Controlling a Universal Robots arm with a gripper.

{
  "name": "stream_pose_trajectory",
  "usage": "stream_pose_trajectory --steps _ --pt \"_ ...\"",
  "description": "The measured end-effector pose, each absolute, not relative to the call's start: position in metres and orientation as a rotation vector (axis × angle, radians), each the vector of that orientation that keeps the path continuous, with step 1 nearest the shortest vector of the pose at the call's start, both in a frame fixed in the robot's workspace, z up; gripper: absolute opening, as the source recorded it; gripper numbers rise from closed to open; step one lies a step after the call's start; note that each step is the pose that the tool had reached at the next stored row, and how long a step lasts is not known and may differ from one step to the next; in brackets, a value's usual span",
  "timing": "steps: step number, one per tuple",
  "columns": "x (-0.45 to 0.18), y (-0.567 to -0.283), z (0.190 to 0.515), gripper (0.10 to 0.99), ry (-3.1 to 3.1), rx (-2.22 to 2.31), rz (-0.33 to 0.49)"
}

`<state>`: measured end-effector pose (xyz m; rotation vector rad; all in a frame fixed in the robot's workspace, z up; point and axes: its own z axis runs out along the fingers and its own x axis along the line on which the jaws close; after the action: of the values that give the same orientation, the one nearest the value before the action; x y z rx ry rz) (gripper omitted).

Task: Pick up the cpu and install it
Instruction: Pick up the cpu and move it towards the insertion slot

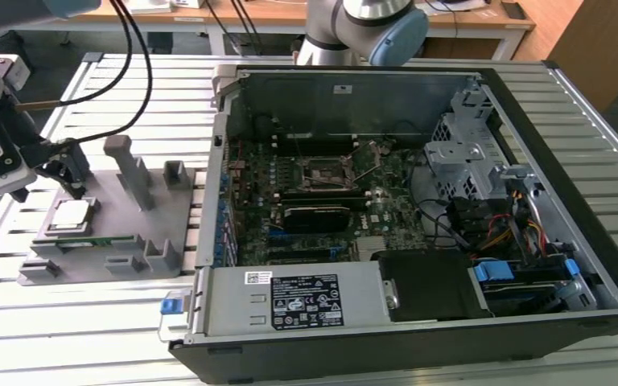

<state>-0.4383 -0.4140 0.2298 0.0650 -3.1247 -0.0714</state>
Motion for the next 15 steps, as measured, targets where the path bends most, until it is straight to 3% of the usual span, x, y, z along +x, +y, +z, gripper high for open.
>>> stream_pose_trajectory --steps 15 --pt "-0.438 -0.414 0.212 0.776 -3.125 0.062 -0.072"
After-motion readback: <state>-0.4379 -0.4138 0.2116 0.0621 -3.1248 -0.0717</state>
